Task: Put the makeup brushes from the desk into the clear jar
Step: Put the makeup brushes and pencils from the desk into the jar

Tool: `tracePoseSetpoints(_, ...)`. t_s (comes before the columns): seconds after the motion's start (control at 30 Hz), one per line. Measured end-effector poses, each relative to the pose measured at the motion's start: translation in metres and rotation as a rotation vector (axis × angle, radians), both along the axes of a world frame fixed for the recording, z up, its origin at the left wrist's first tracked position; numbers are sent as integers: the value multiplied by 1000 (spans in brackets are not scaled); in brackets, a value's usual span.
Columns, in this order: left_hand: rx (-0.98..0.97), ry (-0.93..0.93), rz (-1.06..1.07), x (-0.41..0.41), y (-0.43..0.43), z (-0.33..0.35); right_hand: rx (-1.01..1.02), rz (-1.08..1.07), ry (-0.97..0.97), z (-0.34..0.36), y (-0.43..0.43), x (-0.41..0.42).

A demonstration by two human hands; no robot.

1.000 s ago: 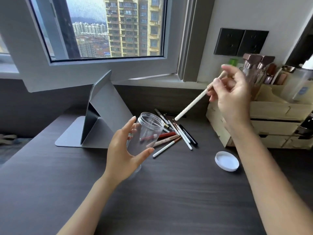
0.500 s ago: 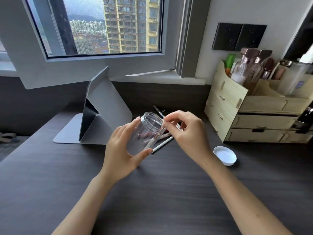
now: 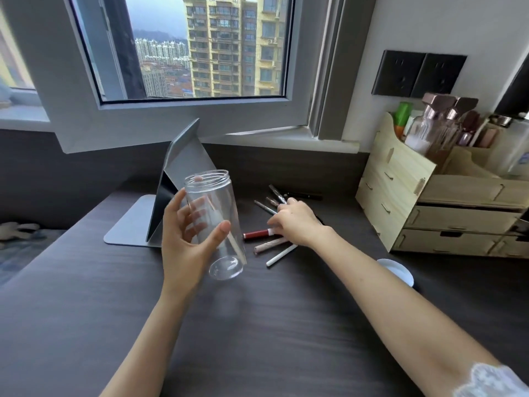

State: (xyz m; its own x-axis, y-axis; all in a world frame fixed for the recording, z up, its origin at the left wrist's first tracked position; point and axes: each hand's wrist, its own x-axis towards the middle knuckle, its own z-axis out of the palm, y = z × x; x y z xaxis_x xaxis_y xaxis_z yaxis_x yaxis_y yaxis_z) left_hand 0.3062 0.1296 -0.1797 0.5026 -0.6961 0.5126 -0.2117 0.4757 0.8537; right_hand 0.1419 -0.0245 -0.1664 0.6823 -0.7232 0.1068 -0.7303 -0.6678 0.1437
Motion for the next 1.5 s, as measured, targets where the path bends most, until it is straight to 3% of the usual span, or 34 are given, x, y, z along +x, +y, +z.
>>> tracePoseSetpoints(0.13, 12, 42, 23, 2, -2, -2, 20, 37, 67, 0, -10, 15)
tracePoseSetpoints(0.23, 26, 8, 23, 1, -1, -2, 1, 18, -39, 0, -9, 15)
tracePoseSetpoints(0.3, 26, -18, 23, -1, 0, -1, 38, -38, -343, 9, -3, 11)
tracePoseSetpoints(0.37, 21, -35, 11, -3, 2, 0, 113, -50, -820, 28, 9, 1)
tracePoseSetpoints(0.47, 16, -126, 0, -10, 4, 2, 252, 112, -1541, 68, 45, -16)
tracePoseSetpoints(0.53, 0, -241, 11, -17, 6, 2, 318, 263, -1767, 88, 70, -25)
tracePoseSetpoints(0.6, -31, -407, 48, -22, 6, 0, 350, 308, -1741, 96, 91, -25)
tracePoseSetpoints(0.7, -84, -584, 114, -26, 8, -1, 371, 230, -1503, 86, 110, -19)
tracePoseSetpoints(0.83, -122, -672, 143, -26, 6, -4, 313, 122, -1291, 59, 124, -19)
tracePoseSetpoints(1.0, -143, -750, 191, -26, 3, -7, 10, 65, -1116, 32, 134, -21)
tracePoseSetpoints(1.1, -141, -790, 182, -27, 2, -10, 66, 121, -1058, 28, 133, -24)
tracePoseSetpoints(1.17, -125, -792, 165, -27, 2, -12, 279, 158, -1138, 32, 130, -31)
tracePoseSetpoints(1.23, -110, -781, 159, -26, 2, -12, 542, 189, -1393, 38, 121, -41)
tracePoseSetpoints(1.3, -103, -749, 157, -25, 1, -11, 500, 65, -1573, 34, 103, -52)
tracePoseSetpoints(1.33, -100, -725, 157, -25, 2, -11, 388, -76, -1556, 30, 89, -57)
tracePoseSetpoints(1.43, -72, -657, 163, -26, 3, -9, 76, -480, -1039, 6, 41, -72)
tracePoseSetpoints(1.5, -56, -608, 162, -26, 4, -9, 92, -606, -706, -12, 16, -80)
